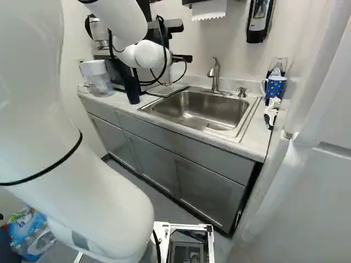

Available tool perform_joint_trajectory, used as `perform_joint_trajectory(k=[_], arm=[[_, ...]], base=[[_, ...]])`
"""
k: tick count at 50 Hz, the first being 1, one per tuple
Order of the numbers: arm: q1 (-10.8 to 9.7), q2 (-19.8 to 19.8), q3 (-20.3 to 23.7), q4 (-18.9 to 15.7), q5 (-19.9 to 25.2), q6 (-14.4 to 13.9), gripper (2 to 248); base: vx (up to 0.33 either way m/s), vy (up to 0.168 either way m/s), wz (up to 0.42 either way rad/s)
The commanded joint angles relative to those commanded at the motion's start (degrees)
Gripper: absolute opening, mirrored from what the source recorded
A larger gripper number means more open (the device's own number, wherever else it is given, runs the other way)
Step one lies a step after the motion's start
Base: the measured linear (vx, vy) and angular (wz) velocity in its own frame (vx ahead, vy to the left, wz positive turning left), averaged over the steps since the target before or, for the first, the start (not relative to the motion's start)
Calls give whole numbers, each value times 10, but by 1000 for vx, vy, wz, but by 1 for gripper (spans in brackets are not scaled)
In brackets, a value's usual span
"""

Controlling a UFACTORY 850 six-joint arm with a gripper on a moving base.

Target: Rinse the cup and place it in the tray

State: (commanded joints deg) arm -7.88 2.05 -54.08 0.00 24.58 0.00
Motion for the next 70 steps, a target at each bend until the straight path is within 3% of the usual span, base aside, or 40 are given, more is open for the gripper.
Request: perform_joint_trajectory(k=[31, 70], arm=[[-44, -61, -62, 0, -1, 0, 247], [-71, -167, -176, 0, -42, 0, 247]], base=[[0, 0, 0], [0, 0, 0]])
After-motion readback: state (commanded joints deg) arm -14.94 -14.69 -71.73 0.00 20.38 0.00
